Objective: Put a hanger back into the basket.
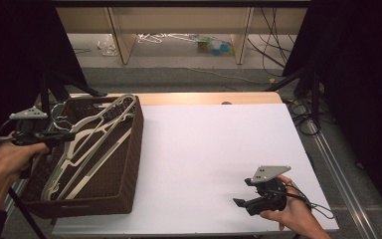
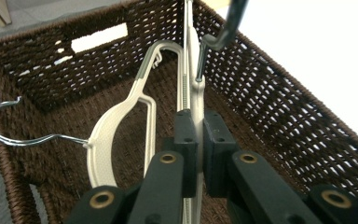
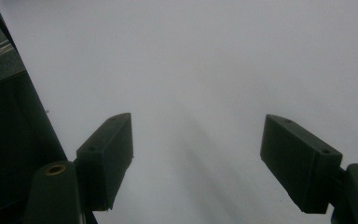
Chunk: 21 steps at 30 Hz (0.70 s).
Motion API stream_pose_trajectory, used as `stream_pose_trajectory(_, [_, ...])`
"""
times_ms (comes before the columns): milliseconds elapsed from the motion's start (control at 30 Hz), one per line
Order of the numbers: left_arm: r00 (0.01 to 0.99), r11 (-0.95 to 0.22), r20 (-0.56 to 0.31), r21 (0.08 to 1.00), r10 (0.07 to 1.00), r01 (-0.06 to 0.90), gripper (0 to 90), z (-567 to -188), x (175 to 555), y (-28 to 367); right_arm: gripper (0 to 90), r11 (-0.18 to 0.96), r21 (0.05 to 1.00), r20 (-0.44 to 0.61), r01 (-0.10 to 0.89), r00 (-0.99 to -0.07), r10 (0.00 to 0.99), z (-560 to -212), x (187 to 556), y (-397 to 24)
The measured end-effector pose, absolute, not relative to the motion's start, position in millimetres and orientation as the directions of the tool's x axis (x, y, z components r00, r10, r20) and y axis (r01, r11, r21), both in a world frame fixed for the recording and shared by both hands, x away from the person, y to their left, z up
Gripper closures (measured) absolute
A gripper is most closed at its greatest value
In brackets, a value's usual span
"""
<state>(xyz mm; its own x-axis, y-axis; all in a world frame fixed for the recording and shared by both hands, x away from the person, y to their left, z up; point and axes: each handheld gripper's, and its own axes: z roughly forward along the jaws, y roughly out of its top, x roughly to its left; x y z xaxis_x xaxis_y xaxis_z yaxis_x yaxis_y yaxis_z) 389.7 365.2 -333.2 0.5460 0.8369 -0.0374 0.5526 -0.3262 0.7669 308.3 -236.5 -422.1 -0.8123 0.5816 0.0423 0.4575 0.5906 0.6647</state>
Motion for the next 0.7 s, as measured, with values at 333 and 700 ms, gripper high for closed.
stream_pose_trajectory(333, [0.546, -0.346, -0.053, 0.722, 0.836, 0.599, 85.5, -345, 394, 363, 26.2, 0.591, 0.663, 0.043, 0.459, -0.812, 0.582, -423, 309, -237])
stream_pose_trajectory(700, [0.527, -0.322, -0.083, 0.708, 0.846, 0.629, 85.3, -365, 403, 355, 26.2, 0.589, 0.666, 0.038, 0.459, -0.808, 0.588, -425, 309, -237])
